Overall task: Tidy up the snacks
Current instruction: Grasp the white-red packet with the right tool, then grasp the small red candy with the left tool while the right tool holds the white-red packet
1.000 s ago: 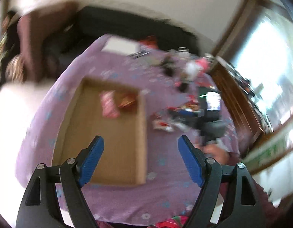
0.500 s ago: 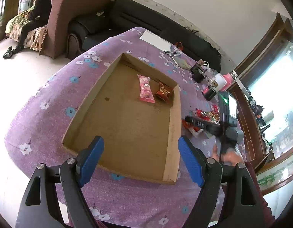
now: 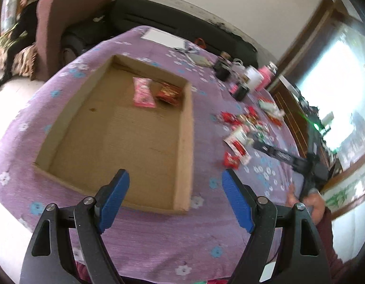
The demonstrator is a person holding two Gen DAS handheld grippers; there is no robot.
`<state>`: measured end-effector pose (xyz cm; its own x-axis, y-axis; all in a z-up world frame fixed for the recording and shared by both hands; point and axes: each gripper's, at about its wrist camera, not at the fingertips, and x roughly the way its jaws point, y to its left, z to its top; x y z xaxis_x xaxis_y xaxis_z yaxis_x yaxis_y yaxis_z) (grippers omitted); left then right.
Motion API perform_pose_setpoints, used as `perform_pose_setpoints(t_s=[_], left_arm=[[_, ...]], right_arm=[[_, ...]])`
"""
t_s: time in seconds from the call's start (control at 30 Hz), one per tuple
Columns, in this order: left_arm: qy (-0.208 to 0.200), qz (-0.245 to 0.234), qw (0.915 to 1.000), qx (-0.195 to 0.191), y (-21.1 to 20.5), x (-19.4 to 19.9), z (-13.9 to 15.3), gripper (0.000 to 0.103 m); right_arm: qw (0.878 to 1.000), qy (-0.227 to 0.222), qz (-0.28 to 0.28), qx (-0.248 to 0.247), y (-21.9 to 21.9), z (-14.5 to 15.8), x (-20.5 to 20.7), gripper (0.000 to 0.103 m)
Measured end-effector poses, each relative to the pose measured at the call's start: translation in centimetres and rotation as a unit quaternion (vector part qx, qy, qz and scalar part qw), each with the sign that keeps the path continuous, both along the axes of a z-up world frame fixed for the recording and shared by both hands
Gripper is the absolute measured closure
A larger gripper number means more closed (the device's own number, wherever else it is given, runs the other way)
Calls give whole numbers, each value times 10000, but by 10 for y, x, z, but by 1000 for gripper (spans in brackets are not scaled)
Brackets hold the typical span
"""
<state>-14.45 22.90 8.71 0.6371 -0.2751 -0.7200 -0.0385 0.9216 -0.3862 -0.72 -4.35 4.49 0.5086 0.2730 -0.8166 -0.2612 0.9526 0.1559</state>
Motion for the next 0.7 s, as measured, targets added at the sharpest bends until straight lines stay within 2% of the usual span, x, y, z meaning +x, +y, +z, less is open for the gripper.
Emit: perform_pose_setpoints(t_s=[0.13, 0.3, 0.33, 0.37, 0.43, 0.7], left_arm=[[19, -374, 9989, 279, -34, 2, 1, 22], [-35, -844, 9940, 697, -73, -1, 2, 22], [-54, -928, 9927, 766, -79, -1, 2, 22], [-86, -1009, 9914, 829, -86, -1, 1, 22], [-124, -1184, 9885, 930, -100, 4, -2, 22], [-51, -1652, 9776, 1304, -151, 59, -31, 23]], right_arm=[[9996, -100, 209, -170, 17, -14, 8, 56], [9974, 84, 436, -562, 42, -43, 28, 57], [9977, 28, 427, -527, 41, -43, 29, 60], [9981, 26, 416, -443, 38, -43, 29, 72], [9991, 142, 373, -155, 27, -41, 28, 84], [9998, -134, -139, 50, -30, -38, 3, 86]])
